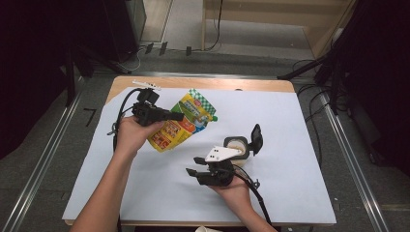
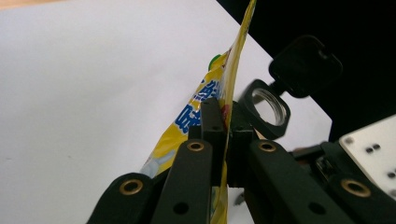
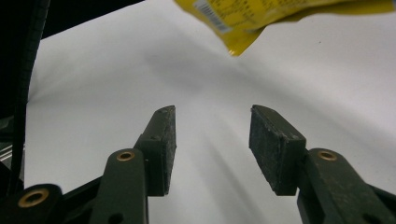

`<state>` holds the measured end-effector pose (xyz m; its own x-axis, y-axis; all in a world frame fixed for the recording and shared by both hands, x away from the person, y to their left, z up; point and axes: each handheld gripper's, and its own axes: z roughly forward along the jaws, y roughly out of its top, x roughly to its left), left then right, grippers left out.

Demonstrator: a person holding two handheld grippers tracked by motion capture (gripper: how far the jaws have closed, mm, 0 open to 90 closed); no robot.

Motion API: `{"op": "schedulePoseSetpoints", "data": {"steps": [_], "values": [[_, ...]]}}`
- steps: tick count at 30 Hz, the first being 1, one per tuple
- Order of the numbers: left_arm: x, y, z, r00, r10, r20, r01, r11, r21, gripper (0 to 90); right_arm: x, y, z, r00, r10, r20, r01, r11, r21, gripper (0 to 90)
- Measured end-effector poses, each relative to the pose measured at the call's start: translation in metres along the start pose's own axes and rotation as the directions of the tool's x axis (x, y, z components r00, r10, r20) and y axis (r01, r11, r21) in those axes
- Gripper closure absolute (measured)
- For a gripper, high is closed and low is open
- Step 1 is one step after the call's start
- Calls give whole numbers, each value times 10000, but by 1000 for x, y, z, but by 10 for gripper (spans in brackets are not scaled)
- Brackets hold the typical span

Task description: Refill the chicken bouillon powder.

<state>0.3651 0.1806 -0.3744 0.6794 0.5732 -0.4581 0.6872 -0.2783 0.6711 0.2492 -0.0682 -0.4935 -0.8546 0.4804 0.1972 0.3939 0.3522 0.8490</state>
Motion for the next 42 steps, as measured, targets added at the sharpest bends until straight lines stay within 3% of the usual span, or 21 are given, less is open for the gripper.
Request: {"op": "schedulePoseSetpoints", "data": {"steps": [4,6,12,17,24,25,37,42], "values": [[7,3,1,9997,-91,-228,81,9991,-422,900,0,-1,-1,10000,59,40,-59,10000,19,524],[9,5,4,9990,79,-436,-101,9987,-499,900,-1,-2,-3,9999,157,45,-157,9999,-18,525],[23,5,11,9991,51,-432,-85,9969,-778,900,-2,-4,-6,9996,206,198,-206,9998,4,524],[32,1,18,9975,-152,-691,121,9989,-443,900,-4,-5,-9,9994,238,267,-237,9997,-40,525],[35,-3,15,9991,-311,-301,297,9985,-469,900,-4,-4,-9,9994,198,271,-196,9998,-71,525],[34,-3,13,9986,-324,-409,306,9985,-450,900,-4,-4,-9,9994,205,262,-203,9998,-57,524],[30,-8,-1,9982,33,-600,-27,10000,92,897,-3,-3,-9,9995,106,282,-106,9999,-11,524],[30,-16,-10,9983,52,-583,-50,10000,37,894,-3,-2,-10,9995,123,286,-121,9999,-64,524]]}}
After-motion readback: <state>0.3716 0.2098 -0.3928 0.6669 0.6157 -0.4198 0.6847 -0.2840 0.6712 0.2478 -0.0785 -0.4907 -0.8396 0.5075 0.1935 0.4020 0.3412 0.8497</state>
